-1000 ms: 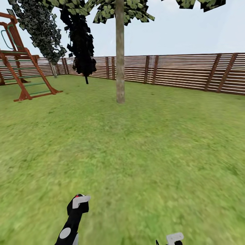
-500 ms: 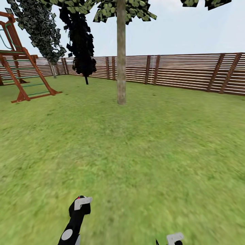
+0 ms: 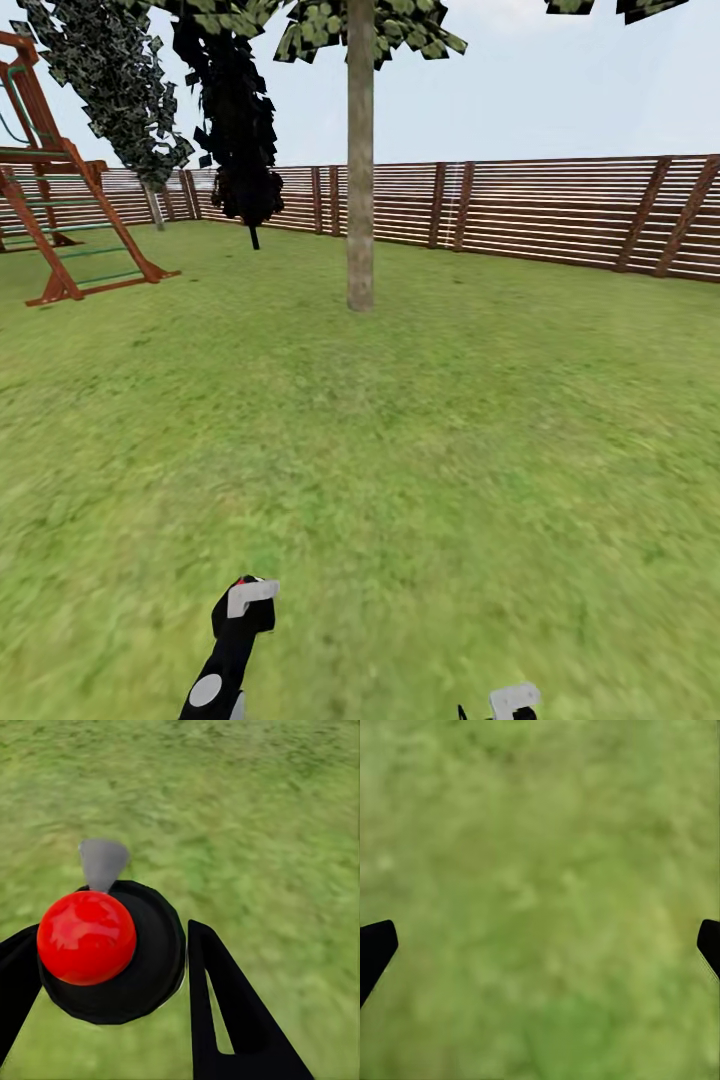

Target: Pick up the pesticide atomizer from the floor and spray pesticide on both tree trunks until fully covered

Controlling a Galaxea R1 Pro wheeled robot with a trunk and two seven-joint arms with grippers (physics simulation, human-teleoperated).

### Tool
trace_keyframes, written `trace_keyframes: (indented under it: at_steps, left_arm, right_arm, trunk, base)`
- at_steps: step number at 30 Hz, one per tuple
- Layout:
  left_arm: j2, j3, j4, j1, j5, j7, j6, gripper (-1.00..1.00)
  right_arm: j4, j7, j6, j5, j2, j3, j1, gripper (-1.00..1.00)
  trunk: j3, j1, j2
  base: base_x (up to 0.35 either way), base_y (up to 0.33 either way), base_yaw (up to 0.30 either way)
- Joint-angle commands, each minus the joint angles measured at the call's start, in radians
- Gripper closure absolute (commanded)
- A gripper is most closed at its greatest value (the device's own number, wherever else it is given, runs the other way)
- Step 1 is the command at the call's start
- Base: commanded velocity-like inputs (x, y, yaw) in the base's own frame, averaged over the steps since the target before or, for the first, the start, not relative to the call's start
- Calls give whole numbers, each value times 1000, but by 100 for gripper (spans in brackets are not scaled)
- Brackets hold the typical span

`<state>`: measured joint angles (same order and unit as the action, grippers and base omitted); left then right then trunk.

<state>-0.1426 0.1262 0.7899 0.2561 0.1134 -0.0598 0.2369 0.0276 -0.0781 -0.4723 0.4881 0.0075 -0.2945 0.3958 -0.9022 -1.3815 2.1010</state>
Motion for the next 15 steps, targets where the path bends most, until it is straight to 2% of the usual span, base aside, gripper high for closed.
trace_keyframes:
  at_steps: [1, 10, 15]
  left_arm:
    - [0, 0, 0, 0, 0, 0, 0, 100]
    - [-6, 0, 0, 0, 1, 0, 1, 100]
    - [-6, -24, 0, 0, 1, -5, -2, 100]
  right_arm:
    - [0, 0, 0, 0, 0, 0, 0, -100]
    - [0, 0, 0, 0, 0, 0, 0, -100]
    - [0, 0, 0, 0, 0, 0, 0, -100]
  trunk:
    - [0, 0, 0]
    - [0, 0, 0]
    - [0, 0, 0]
  base:
    - [338, 98, 0]
    - [338, 98, 0]
    - [338, 98, 0]
